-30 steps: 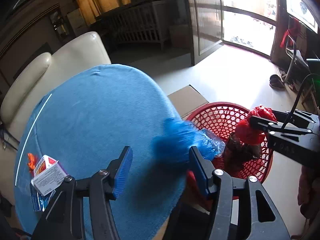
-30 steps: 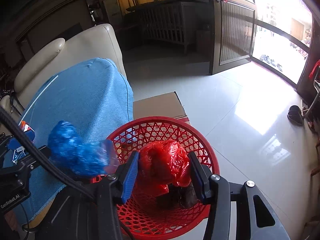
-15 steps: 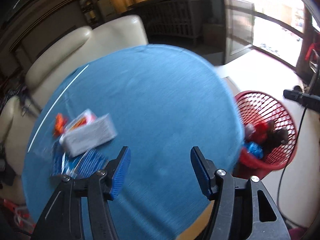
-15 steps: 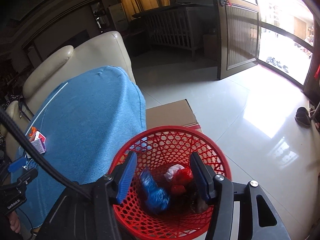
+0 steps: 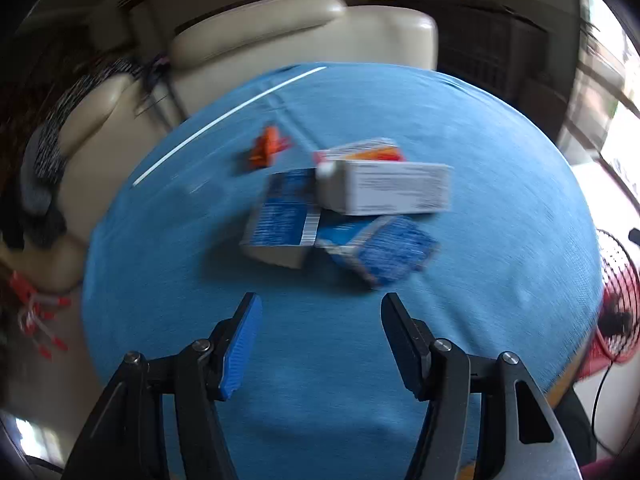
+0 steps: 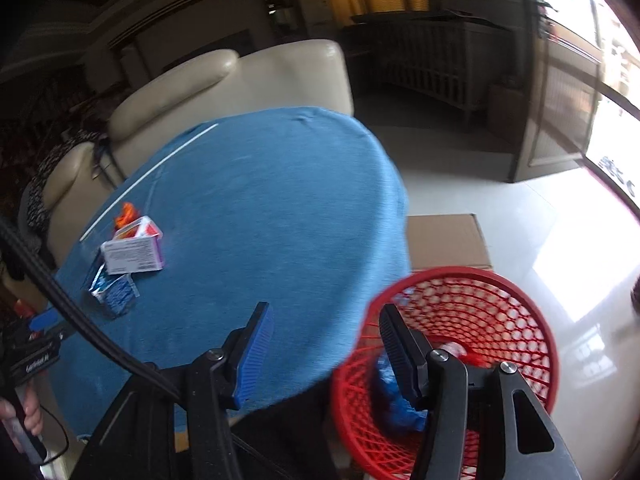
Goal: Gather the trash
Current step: 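Return both tools to the table over the boxes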
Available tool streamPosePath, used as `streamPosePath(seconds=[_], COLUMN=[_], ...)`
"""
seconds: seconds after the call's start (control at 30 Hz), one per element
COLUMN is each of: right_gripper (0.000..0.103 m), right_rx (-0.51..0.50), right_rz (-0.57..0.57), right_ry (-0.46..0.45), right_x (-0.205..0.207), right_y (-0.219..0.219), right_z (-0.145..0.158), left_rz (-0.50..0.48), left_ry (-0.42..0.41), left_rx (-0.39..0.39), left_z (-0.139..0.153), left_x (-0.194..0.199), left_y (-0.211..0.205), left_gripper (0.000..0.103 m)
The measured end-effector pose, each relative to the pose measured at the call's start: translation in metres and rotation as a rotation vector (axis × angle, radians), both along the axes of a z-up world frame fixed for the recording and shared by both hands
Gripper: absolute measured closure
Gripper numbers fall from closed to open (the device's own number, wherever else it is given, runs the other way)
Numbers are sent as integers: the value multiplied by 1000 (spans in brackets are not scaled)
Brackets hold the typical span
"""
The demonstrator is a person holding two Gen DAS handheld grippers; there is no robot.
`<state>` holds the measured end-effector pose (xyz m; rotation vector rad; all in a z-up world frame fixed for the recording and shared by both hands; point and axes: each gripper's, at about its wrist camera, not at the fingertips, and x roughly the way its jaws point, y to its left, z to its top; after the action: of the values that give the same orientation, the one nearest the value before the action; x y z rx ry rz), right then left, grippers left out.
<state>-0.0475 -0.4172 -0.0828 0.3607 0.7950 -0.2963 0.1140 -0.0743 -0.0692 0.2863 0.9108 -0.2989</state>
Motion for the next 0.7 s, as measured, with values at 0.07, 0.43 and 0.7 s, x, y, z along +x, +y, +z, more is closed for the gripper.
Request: streamPosePath(seconds=[0.07, 0.43, 0.7], right_gripper=[44, 30, 28], right_rx=[13, 215, 223], right_rz=[65, 440, 556], right_ry=[0, 23, 70], right_x=[13, 92, 158], right_y=[17, 108, 161], right_z=[1, -19, -42], left_rz=[42, 131, 174], left_ry=[9, 44, 53], left_rx=[-21, -62, -91], left_z=[1, -18, -25], left_x=[10, 33, 36], left_y=[15, 62, 96], left_gripper=[39, 39, 39])
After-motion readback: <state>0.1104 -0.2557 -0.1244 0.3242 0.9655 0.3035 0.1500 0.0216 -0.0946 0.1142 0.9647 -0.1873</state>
